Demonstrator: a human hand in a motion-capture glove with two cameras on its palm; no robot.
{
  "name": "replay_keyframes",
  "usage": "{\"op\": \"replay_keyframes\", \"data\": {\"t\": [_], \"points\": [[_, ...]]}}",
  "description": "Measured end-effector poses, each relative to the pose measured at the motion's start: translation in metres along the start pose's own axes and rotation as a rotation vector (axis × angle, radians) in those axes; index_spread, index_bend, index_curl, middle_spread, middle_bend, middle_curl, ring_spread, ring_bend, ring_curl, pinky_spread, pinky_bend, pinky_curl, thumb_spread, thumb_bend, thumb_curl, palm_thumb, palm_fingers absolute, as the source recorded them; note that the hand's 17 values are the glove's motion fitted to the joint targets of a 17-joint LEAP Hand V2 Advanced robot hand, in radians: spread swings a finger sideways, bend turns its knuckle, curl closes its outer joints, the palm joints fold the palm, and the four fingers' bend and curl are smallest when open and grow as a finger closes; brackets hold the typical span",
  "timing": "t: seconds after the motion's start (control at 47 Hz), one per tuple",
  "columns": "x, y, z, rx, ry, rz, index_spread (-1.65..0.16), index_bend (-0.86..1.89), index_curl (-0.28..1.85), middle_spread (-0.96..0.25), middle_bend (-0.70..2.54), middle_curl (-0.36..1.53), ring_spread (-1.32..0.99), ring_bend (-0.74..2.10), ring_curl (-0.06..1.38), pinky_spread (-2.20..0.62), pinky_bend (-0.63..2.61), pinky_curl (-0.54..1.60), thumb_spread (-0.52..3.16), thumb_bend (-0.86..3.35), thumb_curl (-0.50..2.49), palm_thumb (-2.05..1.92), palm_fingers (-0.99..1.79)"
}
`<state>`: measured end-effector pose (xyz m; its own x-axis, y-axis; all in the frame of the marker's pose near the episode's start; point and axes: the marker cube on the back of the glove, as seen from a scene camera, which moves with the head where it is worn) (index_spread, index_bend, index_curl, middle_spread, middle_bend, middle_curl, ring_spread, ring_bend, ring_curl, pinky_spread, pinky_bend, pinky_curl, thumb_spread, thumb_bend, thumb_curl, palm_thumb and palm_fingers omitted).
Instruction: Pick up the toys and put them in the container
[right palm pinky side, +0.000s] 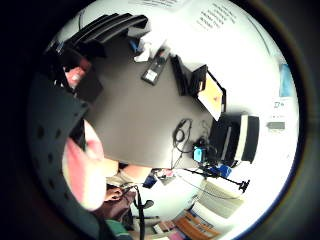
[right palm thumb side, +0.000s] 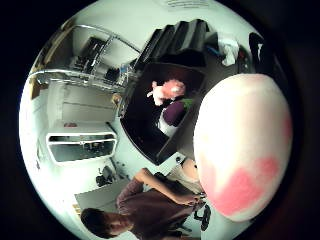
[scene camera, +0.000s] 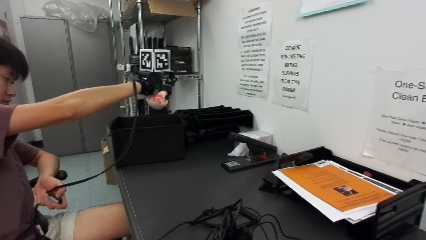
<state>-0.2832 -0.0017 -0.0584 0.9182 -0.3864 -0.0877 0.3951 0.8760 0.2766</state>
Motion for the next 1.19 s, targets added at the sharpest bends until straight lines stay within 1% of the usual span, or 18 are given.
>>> {"op": "replay_keyframes", "data": {"t": [0.128,0.319,0.447,0.511,0.532,0.554,0.618,0.639,0.66,0.682,0.724,0.745,0.767,0.809,0.852,0.98,1.107,1.193], "points": [[-0.065,-0.018,0.002,0.002,0.013,-0.085,-0.45,0.90,0.94,-0.35,1.31,0.87,-0.54,1.36,0.93,-0.35,1.37,0.69,0.61,0.10,0.94,0.68,0.49],[-0.170,-0.042,0.021,-0.012,-0.017,-0.243,-0.44,0.92,1.01,-0.35,1.33,0.91,-0.54,1.40,0.95,-0.34,1.41,0.72,0.58,0.08,0.98,0.68,0.43],[-0.201,-0.034,0.033,0.022,-0.072,-0.368,-0.44,0.89,1.05,-0.34,1.30,0.92,-0.53,1.41,0.95,-0.33,1.43,0.73,0.57,0.07,1.01,0.69,0.33],[-0.216,-0.038,0.040,0.031,-0.102,-0.368,-0.43,0.87,1.06,-0.35,1.30,0.92,-0.52,1.41,0.95,-0.32,1.42,0.73,0.56,0.07,1.02,0.70,0.28],[-0.219,-0.039,0.042,0.031,-0.112,-0.365,-0.43,0.88,1.07,-0.35,1.30,0.92,-0.52,1.41,0.95,-0.32,1.43,0.73,0.56,0.07,1.03,0.70,0.31],[-0.223,-0.039,0.044,0.032,-0.123,-0.371,-0.43,0.83,1.06,-0.35,1.27,0.91,-0.52,1.40,0.94,-0.31,1.42,0.72,0.57,0.07,1.03,0.70,0.22],[-0.234,-0.041,0.050,0.051,-0.156,-0.423,-0.42,0.78,1.06,-0.35,1.23,0.90,-0.50,1.39,0.94,-0.29,1.42,0.72,0.59,0.06,1.03,0.70,0.13],[-0.235,-0.041,0.052,0.052,-0.154,-0.424,-0.42,0.74,1.06,-0.35,1.21,0.90,-0.49,1.39,0.93,-0.29,1.42,0.72,0.60,0.05,1.03,0.69,0.08],[-0.234,-0.040,0.054,0.044,-0.140,-0.410,-0.40,0.68,1.04,-0.35,1.13,0.88,-0.48,1.40,0.93,-0.28,1.41,0.71,0.64,0.04,1.02,0.68,-0.02],[-0.231,-0.039,0.056,0.027,-0.118,-0.387,-0.40,0.66,1.03,-0.34,1.10,0.87,-0.47,1.37,0.92,-0.27,1.40,0.71,0.68,0.03,1.01,0.66,-0.08],[-0.227,-0.037,0.062,-0.020,-0.082,-0.350,-0.39,0.63,0.99,-0.32,1.04,0.83,-0.43,1.20,0.88,-0.22,1.35,0.67,0.82,0.00,0.97,0.57,-0.19],[-0.226,-0.036,0.063,-0.038,-0.077,-0.343,-0.39,0.60,0.97,-0.30,0.94,0.79,-0.40,1.10,0.85,-0.19,1.35,0.66,0.86,-0.01,0.96,0.55,-0.32],[-0.225,-0.036,0.064,-0.050,-0.082,-0.340,-0.38,0.57,0.94,-0.27,0.80,0.75,-0.36,0.97,0.83,-0.16,1.34,0.65,0.89,-0.03,0.93,0.52,-0.52],[-0.224,-0.035,0.065,-0.054,-0.107,-0.336,-0.35,0.45,0.88,-0.20,0.64,0.69,-0.29,0.77,0.78,-0.10,1.33,0.63,0.96,-0.05,0.89,0.46,-0.68],[-0.221,-0.034,0.063,-0.048,-0.130,-0.338,-0.32,0.34,0.83,-0.13,0.52,0.65,-0.23,0.61,0.73,-0.06,1.29,0.60,1.01,-0.05,0.84,0.41,-0.72],[-0.208,-0.027,0.057,-0.033,-0.124,-0.340,-0.28,0.11,0.69,-0.01,0.23,0.53,-0.10,0.31,0.61,0.02,1.15,0.54,1.13,-0.03,0.74,0.33,-0.53],[-0.194,-0.022,0.048,0.017,-0.148,-0.322,-0.26,0.09,0.58,0.03,0.12,0.46,-0.04,0.17,0.53,0.06,1.01,0.48,1.20,-0.02,0.67,0.32,-0.38],[-0.187,-0.020,0.043,0.031,-0.162,-0.294,-0.25,0.10,0.54,0.05,0.11,0.42,-0.01,0.15,0.50,0.07,0.95,0.45,1.23,-0.01,0.63,0.31,-0.32]]}}
